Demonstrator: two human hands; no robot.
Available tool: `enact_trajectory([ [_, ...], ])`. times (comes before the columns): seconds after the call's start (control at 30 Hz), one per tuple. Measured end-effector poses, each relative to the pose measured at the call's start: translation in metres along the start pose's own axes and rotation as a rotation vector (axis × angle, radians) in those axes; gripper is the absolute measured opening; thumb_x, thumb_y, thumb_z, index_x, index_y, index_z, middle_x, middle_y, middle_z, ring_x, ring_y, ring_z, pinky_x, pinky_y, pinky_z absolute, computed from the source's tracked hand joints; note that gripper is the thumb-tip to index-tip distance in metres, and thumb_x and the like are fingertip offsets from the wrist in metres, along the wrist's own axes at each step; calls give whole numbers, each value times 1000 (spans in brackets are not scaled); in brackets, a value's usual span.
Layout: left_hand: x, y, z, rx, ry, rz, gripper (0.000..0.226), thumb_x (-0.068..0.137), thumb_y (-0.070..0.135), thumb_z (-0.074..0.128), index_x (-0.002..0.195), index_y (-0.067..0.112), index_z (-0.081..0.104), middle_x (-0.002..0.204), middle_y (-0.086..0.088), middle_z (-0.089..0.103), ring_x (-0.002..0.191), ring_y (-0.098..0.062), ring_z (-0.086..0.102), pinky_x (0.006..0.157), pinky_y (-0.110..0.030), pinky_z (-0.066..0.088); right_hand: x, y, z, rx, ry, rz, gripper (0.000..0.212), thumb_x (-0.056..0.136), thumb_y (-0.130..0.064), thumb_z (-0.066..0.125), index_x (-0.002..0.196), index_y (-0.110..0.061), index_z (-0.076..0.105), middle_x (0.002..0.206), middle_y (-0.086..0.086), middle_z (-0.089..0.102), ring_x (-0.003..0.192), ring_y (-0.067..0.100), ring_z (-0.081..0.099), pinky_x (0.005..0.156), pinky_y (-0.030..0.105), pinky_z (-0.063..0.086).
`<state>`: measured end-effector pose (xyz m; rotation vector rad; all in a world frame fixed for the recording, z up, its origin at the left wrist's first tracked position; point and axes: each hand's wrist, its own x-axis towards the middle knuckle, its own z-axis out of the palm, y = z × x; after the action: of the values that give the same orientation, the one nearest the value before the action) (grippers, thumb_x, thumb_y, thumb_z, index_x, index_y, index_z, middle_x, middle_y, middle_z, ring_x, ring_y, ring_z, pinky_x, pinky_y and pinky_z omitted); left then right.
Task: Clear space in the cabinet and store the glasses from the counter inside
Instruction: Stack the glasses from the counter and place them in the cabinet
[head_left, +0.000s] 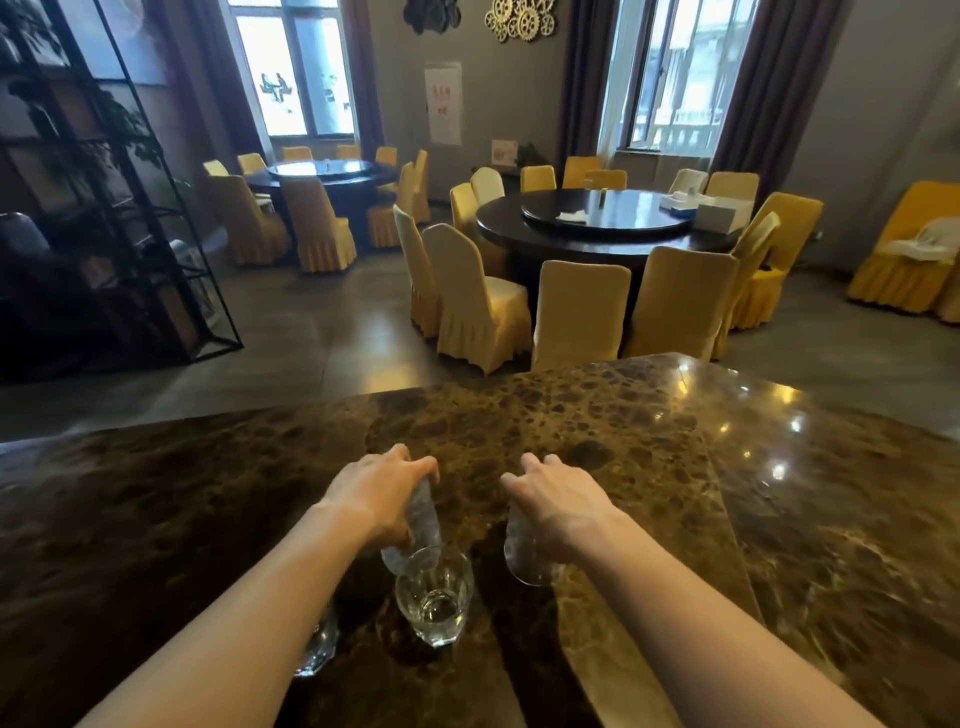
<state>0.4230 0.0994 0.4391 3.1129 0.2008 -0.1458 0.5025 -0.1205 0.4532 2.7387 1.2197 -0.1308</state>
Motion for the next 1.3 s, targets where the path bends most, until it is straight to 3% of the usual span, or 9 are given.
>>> enact_trajectory([
  [0.17,-9,-14,-6,-325,251,-255,64,63,49,89,110,41,46,104,9,50,91,-14,50,74,-29,45,-15,26,6,378,214,183,69,65,-37,91,120,-27,52,113,-1,53,103,20,57,81,32,53],
  [0.33,1,5,-29,-1098,601,-617,75,56,59,89,105,21,48,100,0,58,86,-16,59,64,-31,47,-42,46,18,1371,446,713,72,58,-46,95,110,-22,51,106,0,59,93,18,62,79,40,58],
  [0.5,17,53,-46,-1837,372,-488,97,52,29,94,132,15,40,121,-14,57,103,-30,66,88,-52,57,-66,59,35,2039,379,554,73,57,-25,91,122,-8,62,110,15,74,101,33,71,94,54,54],
  [0.57,19,77,-44,-1883,215,-361,107,45,24,97,137,16,44,124,-15,63,103,-33,69,90,-55,56,-77,63,40,1994,369,454,77,52,-24,92,123,-12,64,109,11,75,100,30,72,93,50,55],
  [0.63,22,103,-32,-1757,153,-275,90,45,23,97,127,18,58,114,-8,72,96,-23,73,86,-45,58,-85,68,49,1799,398,445,79,49,-30,97,120,-19,65,109,5,75,97,22,72,88,43,57],
  [0.7,25,128,-14,-1574,196,-259,70,51,25,96,113,26,62,107,0,73,92,-14,72,78,-31,57,-94,72,60,1587,443,497,82,48,-31,100,118,-32,57,110,-5,69,97,13,69,84,35,56],
  [0.8,30,153,14,-1262,279,-276,81,48,32,99,114,34,52,117,6,58,106,-12,59,91,-33,52,-106,78,80,1355,503,481,86,50,-28,100,109,-51,42,112,-14,59,101,2,60,81,23,51],
  [0.9,30,164,37,-1101,312,-274,85,46,36,99,114,41,48,117,13,48,109,-8,48,89,-28,43,-114,77,99,1238,502,461,92,48,-30,100,108,-60,36,111,-15,60,102,1,59,84,25,53],
  [1.3,37,178,85,-896,331,-276,86,45,41,99,110,45,43,109,20,48,102,-2,48,77,-13,36,-106,84,137,1127,523,557,92,39,-35,100,109,-50,43,105,-17,65,98,-3,64,86,30,57],
])
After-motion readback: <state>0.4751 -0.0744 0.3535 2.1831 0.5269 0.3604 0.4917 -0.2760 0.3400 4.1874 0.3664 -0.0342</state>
